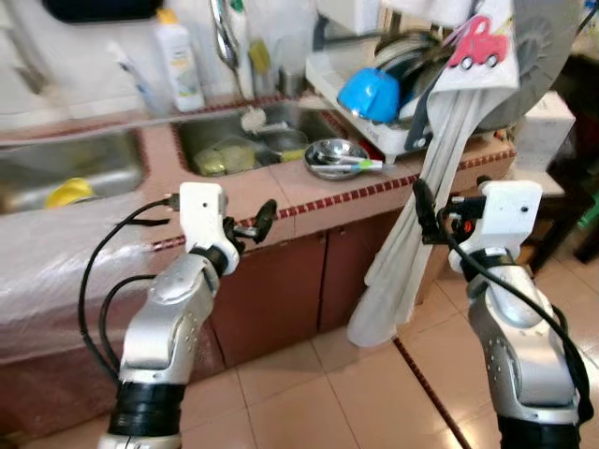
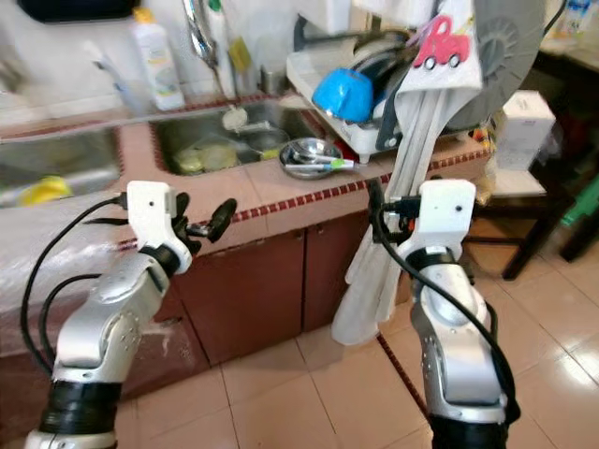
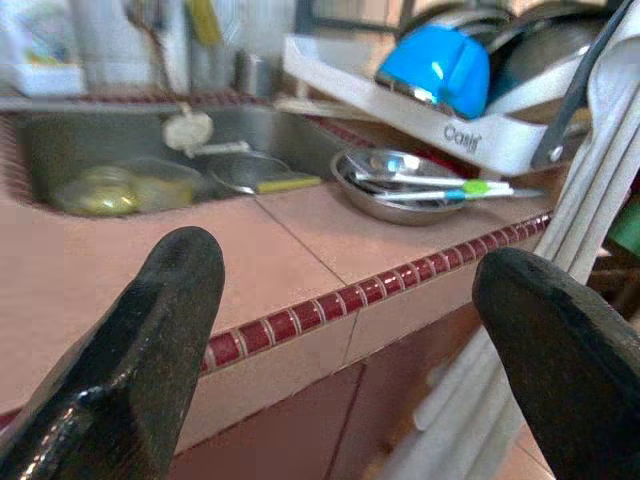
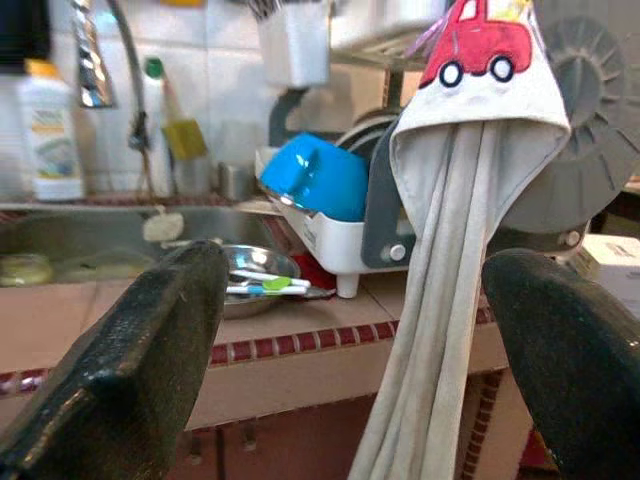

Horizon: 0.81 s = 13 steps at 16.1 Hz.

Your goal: Kitchen organization

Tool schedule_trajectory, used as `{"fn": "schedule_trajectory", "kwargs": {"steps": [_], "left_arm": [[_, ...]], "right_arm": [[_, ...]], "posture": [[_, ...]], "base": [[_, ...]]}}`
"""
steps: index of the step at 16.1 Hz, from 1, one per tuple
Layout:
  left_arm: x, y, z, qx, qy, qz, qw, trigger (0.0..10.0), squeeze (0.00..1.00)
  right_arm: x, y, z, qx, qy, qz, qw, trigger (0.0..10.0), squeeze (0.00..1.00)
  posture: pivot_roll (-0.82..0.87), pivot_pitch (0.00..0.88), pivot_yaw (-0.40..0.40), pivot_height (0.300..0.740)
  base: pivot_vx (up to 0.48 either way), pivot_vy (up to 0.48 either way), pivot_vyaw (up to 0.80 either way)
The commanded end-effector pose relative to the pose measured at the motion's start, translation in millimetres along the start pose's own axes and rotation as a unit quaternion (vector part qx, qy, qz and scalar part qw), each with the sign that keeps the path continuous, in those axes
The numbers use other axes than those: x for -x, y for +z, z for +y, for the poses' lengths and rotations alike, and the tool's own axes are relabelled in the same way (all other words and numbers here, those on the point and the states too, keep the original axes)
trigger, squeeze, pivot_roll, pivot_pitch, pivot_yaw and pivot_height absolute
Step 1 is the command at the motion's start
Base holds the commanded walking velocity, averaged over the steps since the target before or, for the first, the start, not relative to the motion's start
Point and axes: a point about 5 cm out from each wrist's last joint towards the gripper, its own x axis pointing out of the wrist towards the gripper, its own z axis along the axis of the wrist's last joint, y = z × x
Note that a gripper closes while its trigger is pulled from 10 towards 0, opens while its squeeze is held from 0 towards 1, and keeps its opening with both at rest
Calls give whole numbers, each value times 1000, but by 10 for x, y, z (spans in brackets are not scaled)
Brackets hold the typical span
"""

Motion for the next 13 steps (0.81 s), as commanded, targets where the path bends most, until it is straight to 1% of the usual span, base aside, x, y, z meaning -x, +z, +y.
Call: {"fn": "schedule_trajectory", "kwargs": {"steps": [1, 3, 9, 10, 13], "left_arm": [[3, 9, -29, -1, -5, 1, 1000, 10000, 0], [-3, 13, -33, -1, -5, 0, 1000, 10000, 0], [-18, -5, -18, -5, 2, 0, 1000, 10000, 0], [-20, -23, -13, -7, 3, 1, 1000, 10000, 0], [-1, -191, 23, -4, 6, 23, 1000, 10000, 0]], "right_arm": [[9, 1, -19, -2, -4, 1, 1000, 10000, 0], [7, -1, -32, -2, -7, 1, 1000, 10000, 0], [-10, 11, -68, 3, -9, -1, 1000, 10000, 0], [-9, 8, -70, 3, -9, 0, 1000, 10000, 0], [15, -34, -46, 4, -6, 7, 1000, 10000, 0]], "posture": [[-44, 0, 32, 740], [-45, 0, 31, 740], [-55, 0, 28, 740], [-56, 0, 27, 740], [-61, 0, 27, 740]], "base": [[-285, 0, 0], [-281, 0, 0], [0, 0, 0], [0, 0, 0], [0, 0, 0]]}}
